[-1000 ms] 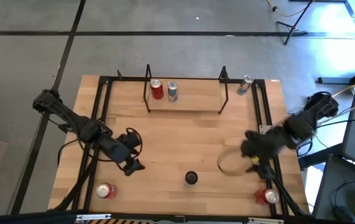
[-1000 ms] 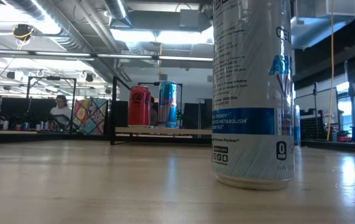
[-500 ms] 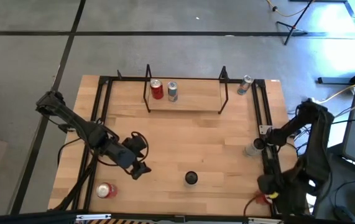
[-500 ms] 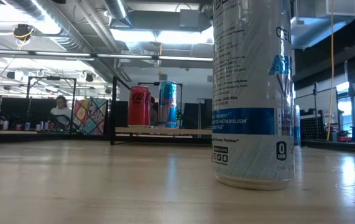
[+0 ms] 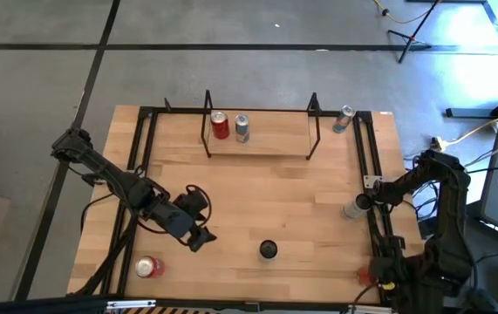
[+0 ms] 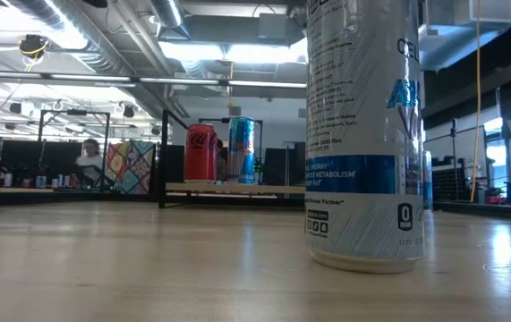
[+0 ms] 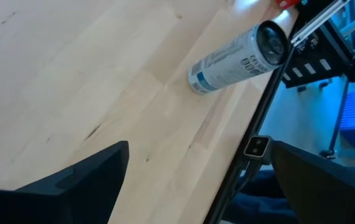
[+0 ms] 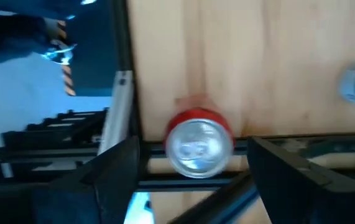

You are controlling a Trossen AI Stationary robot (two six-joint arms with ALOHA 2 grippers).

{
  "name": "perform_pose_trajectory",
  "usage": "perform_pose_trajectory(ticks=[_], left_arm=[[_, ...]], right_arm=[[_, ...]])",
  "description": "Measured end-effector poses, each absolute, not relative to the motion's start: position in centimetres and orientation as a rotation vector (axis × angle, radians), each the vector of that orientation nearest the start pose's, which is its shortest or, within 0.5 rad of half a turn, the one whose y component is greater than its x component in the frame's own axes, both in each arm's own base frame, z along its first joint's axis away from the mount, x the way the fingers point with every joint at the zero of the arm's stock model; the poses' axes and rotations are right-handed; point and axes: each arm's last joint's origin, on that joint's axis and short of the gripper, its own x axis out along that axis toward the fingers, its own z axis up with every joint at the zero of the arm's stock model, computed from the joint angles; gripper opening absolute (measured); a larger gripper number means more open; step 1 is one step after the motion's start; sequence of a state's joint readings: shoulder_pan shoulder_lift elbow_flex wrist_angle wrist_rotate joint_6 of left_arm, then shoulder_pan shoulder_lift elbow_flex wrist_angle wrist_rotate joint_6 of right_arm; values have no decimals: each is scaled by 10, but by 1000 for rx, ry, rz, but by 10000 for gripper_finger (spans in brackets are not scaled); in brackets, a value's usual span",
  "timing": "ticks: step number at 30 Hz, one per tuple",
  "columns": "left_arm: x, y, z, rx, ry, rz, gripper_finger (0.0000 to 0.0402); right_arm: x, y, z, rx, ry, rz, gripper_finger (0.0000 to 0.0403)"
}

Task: Place canned beverage on shelf
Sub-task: Put the red black soda can on the shelf aligned with the other red black soda can

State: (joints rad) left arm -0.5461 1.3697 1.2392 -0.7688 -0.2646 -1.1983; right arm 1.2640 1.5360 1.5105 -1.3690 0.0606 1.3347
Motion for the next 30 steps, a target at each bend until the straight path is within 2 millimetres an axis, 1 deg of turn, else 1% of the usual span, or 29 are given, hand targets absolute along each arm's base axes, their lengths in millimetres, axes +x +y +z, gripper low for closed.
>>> perform_pose_trajectory(ticks=[4, 7, 10, 12, 15, 17, 19, 24, 26, 28, 30], left_arm=[[242, -137, 316, -769, 836, 257, 379], [242, -137, 316, -767, 835, 258, 379], [242, -137, 316, -768, 834, 258, 379], [243, -137, 316, -771, 831, 255, 379], [243, -137, 316, -771, 831, 255, 379], [243, -137, 316, -771, 831, 255, 379], [243, -137, 316, -771, 831, 255, 379], [243, -137, 316, -771, 831, 255, 379], [243, -137, 316, -770, 831, 255, 379], [243, -137, 316, -770, 830, 256, 379], [243, -137, 316, -770, 830, 256, 379]], right_arm=[[88, 268, 328, 238, 1418, 116, 285], [90, 270, 327, 239, 1340, 96, 285], [89, 267, 323, 194, 1394, 58, 291], [90, 263, 319, 153, 1457, 8, 308], [88, 263, 312, 94, 1537, -38, 352], [88, 265, 310, 69, 1555, -9, 384], [89, 268, 310, 62, 1549, 30, 393], [93, 277, 311, 127, 1499, 109, 361], [95, 280, 308, 138, 1458, 92, 350], [95, 281, 302, 111, 1484, 52, 342], [93, 280, 292, 87, 1555, 29, 335]])
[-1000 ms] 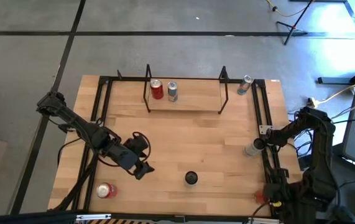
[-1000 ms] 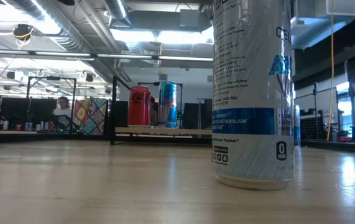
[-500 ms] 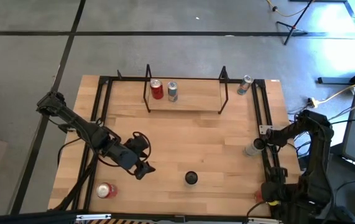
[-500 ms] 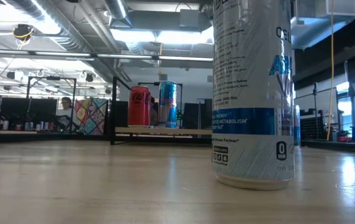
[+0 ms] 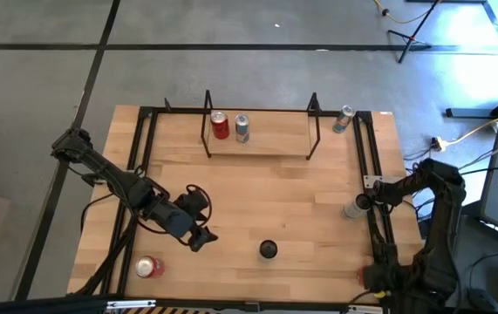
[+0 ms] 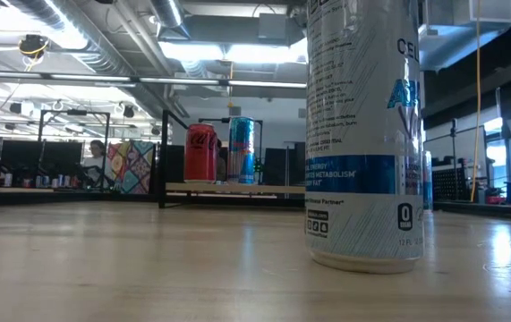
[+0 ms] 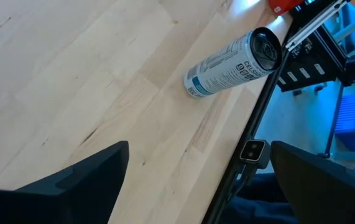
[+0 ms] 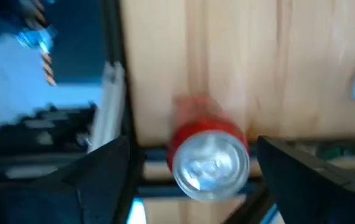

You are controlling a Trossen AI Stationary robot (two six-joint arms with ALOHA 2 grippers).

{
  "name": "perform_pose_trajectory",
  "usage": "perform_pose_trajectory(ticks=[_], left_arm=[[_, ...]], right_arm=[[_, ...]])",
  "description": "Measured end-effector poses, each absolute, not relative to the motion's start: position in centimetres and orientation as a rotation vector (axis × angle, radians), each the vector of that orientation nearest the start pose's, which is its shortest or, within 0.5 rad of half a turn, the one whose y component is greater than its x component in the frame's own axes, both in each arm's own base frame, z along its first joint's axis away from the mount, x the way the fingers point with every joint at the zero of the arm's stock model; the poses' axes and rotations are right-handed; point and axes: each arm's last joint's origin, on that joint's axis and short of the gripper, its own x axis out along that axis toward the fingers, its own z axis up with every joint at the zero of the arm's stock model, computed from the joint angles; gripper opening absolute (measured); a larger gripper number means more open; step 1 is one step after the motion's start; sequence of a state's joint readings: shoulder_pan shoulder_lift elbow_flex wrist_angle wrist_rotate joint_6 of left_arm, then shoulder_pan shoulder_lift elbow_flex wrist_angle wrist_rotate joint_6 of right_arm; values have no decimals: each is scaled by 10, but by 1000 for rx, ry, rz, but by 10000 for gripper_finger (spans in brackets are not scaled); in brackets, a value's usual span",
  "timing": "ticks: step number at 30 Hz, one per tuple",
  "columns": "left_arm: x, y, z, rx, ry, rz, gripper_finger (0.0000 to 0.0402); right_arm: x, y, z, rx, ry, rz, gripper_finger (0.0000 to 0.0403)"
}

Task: Place canned beverage on shelf
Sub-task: Put the red black soda can on the shelf aligned with the other red black soda can

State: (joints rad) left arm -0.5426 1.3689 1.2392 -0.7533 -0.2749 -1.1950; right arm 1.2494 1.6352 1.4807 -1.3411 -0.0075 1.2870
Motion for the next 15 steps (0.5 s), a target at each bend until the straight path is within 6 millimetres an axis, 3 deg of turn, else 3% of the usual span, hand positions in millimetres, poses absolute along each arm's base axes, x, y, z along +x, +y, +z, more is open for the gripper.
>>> perform_pose_trajectory(ticks=[8, 15], left_arm=[[243, -137, 316, -769, 830, 256, 379], [243, -137, 316, -764, 822, 263, 379]], right_arm=[[89, 270, 256, 59, 1754, -64, 326], [90, 271, 245, 61, 1723, -46, 325]])
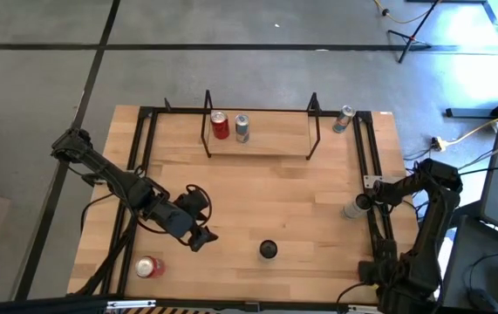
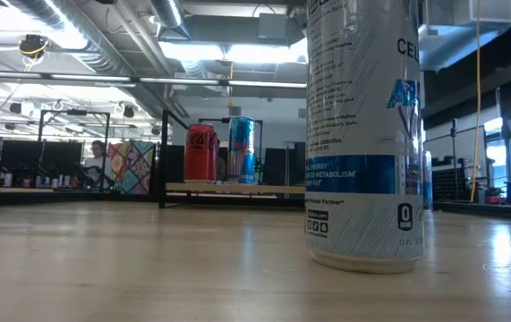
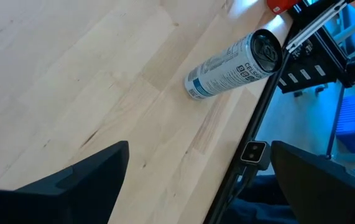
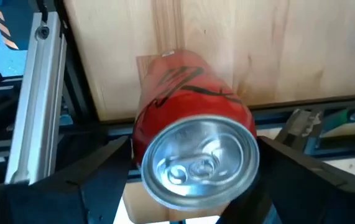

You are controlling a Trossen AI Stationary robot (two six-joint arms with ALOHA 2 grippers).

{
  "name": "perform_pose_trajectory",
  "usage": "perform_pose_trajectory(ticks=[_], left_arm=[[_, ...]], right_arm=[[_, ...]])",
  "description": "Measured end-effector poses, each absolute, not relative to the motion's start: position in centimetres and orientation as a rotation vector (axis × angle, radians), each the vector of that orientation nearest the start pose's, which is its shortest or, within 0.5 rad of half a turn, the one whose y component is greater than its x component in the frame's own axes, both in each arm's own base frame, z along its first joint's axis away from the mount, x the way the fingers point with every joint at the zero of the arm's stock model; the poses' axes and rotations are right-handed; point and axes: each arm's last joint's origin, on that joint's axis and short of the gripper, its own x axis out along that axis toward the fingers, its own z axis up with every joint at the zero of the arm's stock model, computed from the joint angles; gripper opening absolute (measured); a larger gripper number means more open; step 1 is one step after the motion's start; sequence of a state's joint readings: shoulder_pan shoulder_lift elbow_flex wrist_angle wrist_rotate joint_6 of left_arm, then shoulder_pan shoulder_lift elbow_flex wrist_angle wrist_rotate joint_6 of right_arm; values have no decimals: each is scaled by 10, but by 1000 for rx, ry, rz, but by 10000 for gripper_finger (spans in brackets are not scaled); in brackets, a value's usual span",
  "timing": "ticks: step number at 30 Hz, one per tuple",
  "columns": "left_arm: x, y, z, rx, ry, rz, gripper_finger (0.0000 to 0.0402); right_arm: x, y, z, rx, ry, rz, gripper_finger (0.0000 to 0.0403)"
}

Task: Place canned beverage on shelf
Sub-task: Put the red black soda can on the shelf aligned with the other red black soda can

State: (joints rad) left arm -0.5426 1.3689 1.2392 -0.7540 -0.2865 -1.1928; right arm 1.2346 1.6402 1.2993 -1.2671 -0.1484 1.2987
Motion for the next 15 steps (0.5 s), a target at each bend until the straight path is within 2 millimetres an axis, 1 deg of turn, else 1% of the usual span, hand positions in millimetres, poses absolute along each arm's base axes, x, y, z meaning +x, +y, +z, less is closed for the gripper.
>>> perform_pose_trajectory(ticks=[5, 8, 12, 15], left_arm=[[243, -136, 316, -743, 807, 272, 379], [243, -136, 317, -747, 803, 266, 379], [246, -137, 320, -770, 742, 280, 379], [247, -136, 321, -762, 693, 309, 379]], right_arm=[[89, 269, 233, 63, 1724, -46, 325], [90, 269, 232, 56, 1723, -30, 315], [90, 270, 238, 2, 1707, 17, 268], [92, 270, 248, -54, 1637, 54, 264]])
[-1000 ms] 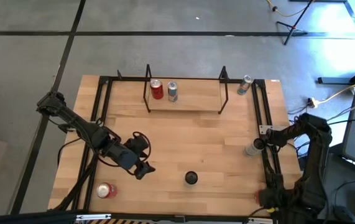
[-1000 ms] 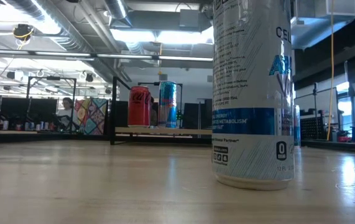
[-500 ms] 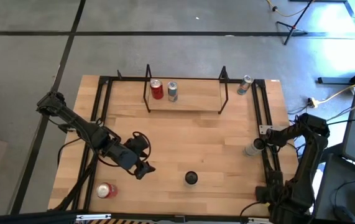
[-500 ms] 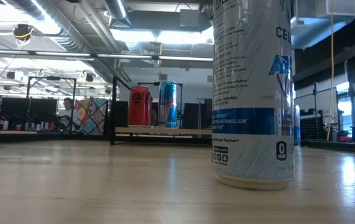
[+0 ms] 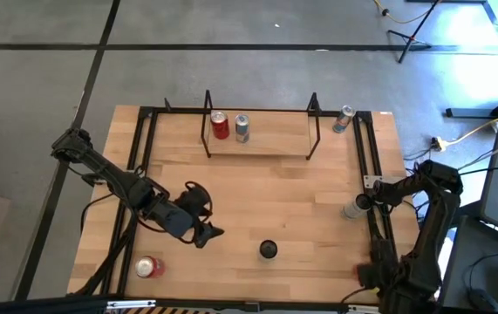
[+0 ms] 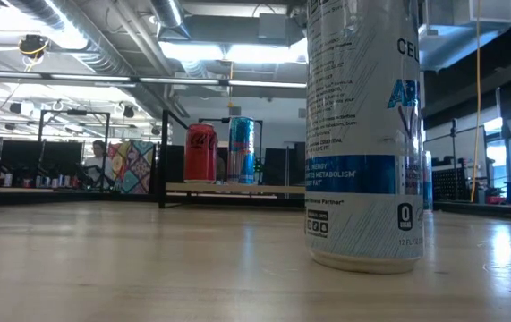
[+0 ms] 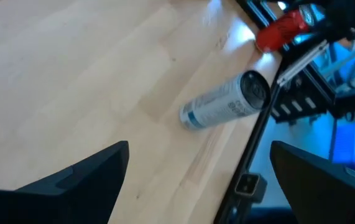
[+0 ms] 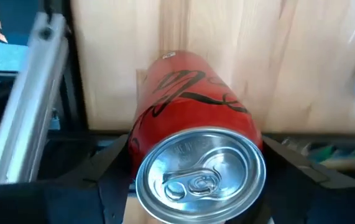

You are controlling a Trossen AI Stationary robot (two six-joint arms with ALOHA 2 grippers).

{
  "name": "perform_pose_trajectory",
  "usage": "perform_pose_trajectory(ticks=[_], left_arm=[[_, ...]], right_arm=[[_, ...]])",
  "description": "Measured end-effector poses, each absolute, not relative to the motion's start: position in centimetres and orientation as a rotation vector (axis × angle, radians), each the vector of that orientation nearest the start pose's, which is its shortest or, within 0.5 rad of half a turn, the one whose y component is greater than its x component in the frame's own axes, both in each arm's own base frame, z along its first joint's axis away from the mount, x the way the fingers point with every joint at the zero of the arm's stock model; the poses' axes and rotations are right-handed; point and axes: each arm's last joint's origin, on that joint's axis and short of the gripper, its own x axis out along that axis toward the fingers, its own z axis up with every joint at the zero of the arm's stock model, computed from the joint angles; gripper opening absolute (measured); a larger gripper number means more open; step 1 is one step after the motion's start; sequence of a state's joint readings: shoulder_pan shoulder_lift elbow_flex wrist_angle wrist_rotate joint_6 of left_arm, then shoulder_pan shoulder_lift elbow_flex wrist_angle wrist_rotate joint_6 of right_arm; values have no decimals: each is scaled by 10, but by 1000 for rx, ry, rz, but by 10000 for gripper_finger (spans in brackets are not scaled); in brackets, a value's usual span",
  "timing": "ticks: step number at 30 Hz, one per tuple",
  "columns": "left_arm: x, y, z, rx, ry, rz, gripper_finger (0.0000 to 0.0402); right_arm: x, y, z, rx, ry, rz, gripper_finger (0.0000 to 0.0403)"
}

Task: Place canned beverage on shelf
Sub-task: Put the red black soda can on the shelf aligned with the other red black soda can

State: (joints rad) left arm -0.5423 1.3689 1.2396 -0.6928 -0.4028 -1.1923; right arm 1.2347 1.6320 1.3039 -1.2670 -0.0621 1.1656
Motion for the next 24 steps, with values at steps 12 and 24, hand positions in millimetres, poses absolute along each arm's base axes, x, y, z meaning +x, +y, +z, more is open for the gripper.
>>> perform_pose_trajectory(ticks=[12, 24], left_arm=[[254, -120, 322, -672, 855, 90, 379], [235, -76, 332, -390, 968, -55, 379]], right_arm=[[163, 220, 320, -265, 1443, 143, 264], [260, 96, 322, -302, 1457, 77, 264]])
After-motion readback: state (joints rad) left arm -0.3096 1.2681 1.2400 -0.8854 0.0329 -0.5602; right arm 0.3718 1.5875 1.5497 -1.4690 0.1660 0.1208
